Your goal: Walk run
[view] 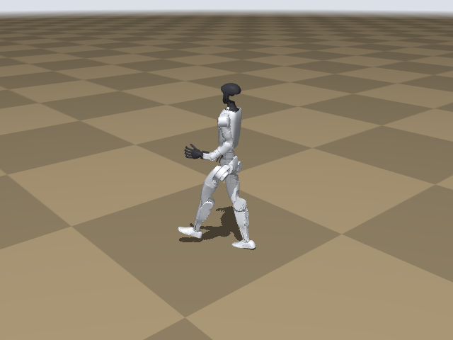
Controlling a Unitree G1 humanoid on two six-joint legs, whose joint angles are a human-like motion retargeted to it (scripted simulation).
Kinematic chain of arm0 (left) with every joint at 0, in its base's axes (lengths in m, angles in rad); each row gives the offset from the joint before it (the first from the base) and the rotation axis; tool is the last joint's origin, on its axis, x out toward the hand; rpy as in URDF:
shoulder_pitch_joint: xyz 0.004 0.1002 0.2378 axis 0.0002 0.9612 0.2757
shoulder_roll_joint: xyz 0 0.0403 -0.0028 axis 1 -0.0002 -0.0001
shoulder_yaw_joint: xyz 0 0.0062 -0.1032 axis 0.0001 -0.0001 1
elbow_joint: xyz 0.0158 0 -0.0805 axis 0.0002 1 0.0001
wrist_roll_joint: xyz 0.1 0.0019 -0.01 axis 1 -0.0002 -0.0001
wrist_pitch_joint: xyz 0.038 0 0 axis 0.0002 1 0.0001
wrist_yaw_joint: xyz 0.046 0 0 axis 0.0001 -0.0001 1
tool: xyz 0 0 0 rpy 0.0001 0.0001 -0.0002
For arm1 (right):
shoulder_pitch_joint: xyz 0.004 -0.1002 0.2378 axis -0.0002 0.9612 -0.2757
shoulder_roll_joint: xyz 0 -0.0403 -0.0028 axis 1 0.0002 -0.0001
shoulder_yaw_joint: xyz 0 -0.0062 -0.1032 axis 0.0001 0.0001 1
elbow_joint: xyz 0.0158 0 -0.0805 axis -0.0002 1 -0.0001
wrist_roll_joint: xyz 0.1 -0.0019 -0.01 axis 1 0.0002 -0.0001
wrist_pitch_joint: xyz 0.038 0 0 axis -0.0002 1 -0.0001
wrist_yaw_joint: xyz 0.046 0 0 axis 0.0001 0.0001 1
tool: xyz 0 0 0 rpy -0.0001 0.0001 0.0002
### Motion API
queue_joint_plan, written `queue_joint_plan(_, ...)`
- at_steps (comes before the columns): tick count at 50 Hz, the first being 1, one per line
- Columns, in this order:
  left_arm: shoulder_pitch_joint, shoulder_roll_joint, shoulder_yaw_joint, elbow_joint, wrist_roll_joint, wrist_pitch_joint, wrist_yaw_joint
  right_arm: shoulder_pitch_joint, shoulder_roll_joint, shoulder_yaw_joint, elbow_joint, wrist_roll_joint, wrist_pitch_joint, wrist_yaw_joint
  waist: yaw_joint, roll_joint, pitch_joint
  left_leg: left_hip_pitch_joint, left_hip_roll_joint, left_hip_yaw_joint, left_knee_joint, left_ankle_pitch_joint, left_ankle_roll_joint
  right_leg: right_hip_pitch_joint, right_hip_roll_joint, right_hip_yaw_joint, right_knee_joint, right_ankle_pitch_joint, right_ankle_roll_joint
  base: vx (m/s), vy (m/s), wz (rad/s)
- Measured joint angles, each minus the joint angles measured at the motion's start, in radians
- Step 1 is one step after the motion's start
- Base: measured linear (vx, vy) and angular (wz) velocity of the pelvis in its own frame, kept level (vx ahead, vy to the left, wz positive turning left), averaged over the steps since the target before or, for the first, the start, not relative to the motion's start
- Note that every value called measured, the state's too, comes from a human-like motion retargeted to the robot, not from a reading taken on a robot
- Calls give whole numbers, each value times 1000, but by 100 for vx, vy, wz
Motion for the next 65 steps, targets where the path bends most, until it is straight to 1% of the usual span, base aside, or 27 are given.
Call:
queue_joint_plan(3,15,-1,26,10,-5,2,-8,48,43,-17,33,-28,1,-5,45,-33,-18,55,42,99,62,45,0,43,-15,-14,47,129,49,112,-7,-42)
queue_joint_plan(5,26,3,37,14,-11,3,-12,95,78,-27,56,-61,11,-16,42,-33,-39,63,24,15,77,93,0,56,-21,-67,96,300,119,110,11,28)
queue_joint_plan(8,23,27,53,14,-29,8,-22,170,130,-15,101,-100,39,-71,2,-7,-51,72,32,-153,144,37,0,-10,54,11,288,588,203,93,0,99)
queue_joint_plan(9,14,36,51,15,-34,11,-23,192,139,-11,121,-105,47,-89,-22,3,-42,106,17,-172,155,14,0,-59,79,33,431,617,216,108,10,186)
queue_joint_plan(10,3,44,48,17,-39,13,-24,212,144,-6,143,-106,56,-107,-46,7,-29,150,-7,-176,162,-9,0,-116,93,48,605,617,226,98,14,166)
queue_joint_plan(12,-30,64,37,18,-45,18,-15,244,160,3,185,-105,74,-112,-46,63,-28,199,19,-209,137,-23,0,-191,172,106,683,604,238,79,22,98)
queue_joint_plan(15,-86,79,11,23,-54,20,-8,295,185,-7,214,-119,107,-93,-44,138,-21,263,40,-260,109,-45,0,-299,203,132,715,460,190,84,27,102)
queue_joint_plan(20,-152,94,-49,8,-67,10,-27,381,229,-9,231,-116,121,-119,-156,193,-5,367,-2,-388,81,-74,0,-447,66,120,549,227,149,70,12,207)
queue_joint_plan(23,-167,113,-72,2,-72,1,-42,408,247,-5,249,-111,140,-124,-201,169,7,429,-54,-451,87,-106,0,-481,-30,162,305,220,164,78,-11,170)
queue_joint_plan(27,-166,148,-88,10,-74,-12,-59,418,259,10,251,-108,164,-102,-242,126,34,545,-114,-513,76,-134,-1,-528,-107,245,49,121,150,85,-14,129)
queue_joint_plan(28,-162,154,-84,14,-73,-16,-64,417,257,17,251,-108,164,-102,-247,122,41,573,-118,-529,73,-137,-2,-536,-101,286,-9,102,166,83,-17,88)
queue_joint_plan(30,-151,162,-78,27,-67,-21,-71,413,248,37,251,-95,152,-108,-259,122,55,623,-115,-562,84,-145,-13,-541,-93,315,-107,51,308,81,-23,75)
queue_joint_plan(31,-147,165,-71,32,-64,-23,-70,405,237,44,251,-92,147,-109,-256,119,56,642,-116,-562,89,-143,-24,-542,-109,244,-109,45,325,89,-29,50)
queue_joint_plan(32,-143,167,-67,37,-62,-25,-68,396,225,47,251,-90,147,-108,-256,117,55,658,-115,-564,95,-134,-38,-544,-114,199,-102,48,315,90,-28,44)
queue_joint_plan(34,-139,170,-65,44,-62,-25,-62,370,200,31,250,-93,157,-110,-269,119,38,670,-107,-577,112,-80,-86,-544,-97,157,-49,76,221,92,-27,70)
queue_joint_plan(36,-137,167,-60,46,-60,-25,-67,353,176,2,243,-87,152,-120,-300,122,27,678,-98,-615,155,20,-159,-530,-111,108,0,116,239,93,-28,136)
queue_joint_plan(37,-135,164,-55,47,-55,-25,-69,345,165,-10,241,-75,142,-125,-321,128,26,675,-89,-648,194,94,-207,-516,-99,169,20,148,254,86,-29,182)
queue_joint_plan(39,-134,155,-49,46,-41,-24,-63,322,142,-20,248,-24,124,-127,-336,142,30,642,-64,-692,314,293,-343,-487,-42,330,57,172,217,104,-43,129)
queue_joint_plan(40,-135,152,-51,42,-36,-23,-54,305,130,-21,251,8,124,-122,-329,143,34,616,-49,-684,386,400,-426,-483,-37,319,77,179,179,96,-37,82)
queue_joint_plan(42,-137,139,-65,30,-37,-16,-36,266,100,-33,251,49,140,-104,-328,121,23,514,-44,-602,581,547,-524,-459,-77,258,106,145,106,79,-18,79)
queue_joint_plan(43,-140,130,-66,25,-40,-16,-38,243,83,-40,251,61,140,-98,-321,91,14,465,-52,-520,660,616,-524,-446,-151,148,118,128,97,84,-27,57)
queue_joint_plan(45,-130,121,-54,19,-44,-16,-48,202,71,-36,247,82,128,-87,-292,60,12,374,-36,-520,804,622,-523,-392,-86,192,108,98,23,89,-55,40)
queue_joint_plan(47,-114,105,-50,14,-50,-13,-36,155,59,-28,216,95,119,-70,-311,66,22,263,-17,-527,901,477,-403,-344,-50,213,94,77,2,65,-37,93)
queue_joint_plan(50,-80,79,-34,-1,-64,-7,-29,92,54,-20,137,93,98,-50,-269,35,18,129,69,-343,906,288,-250,-274,-74,118,54,69,-21,87,-33,-5)
queue_joint_plan(58,-24,34,22,-24,-106,0,-37,-27,70,14,-80,182,9,56,-172,65,30,-49,51,-229,327,125,-72,-106,32,83,-16,2,-75,74,-16,6)
queue_joint_plan(62,-8,36,49,-19,-100,6,-36,-56,72,22,-86,186,-11,89,-139,50,7,-64,-26,-184,33,10,-37,-37,34,39,-15,-6,-66,97,-12,12)
queue_joint_plan(65,-1,41,69,-19,-83,8,-20,-52,72,39,-53,153,-13,81,-129,30,-8,-20,-37,-75,-6,-4,-13,7,33,19,22,48,-28,103,-8,16)
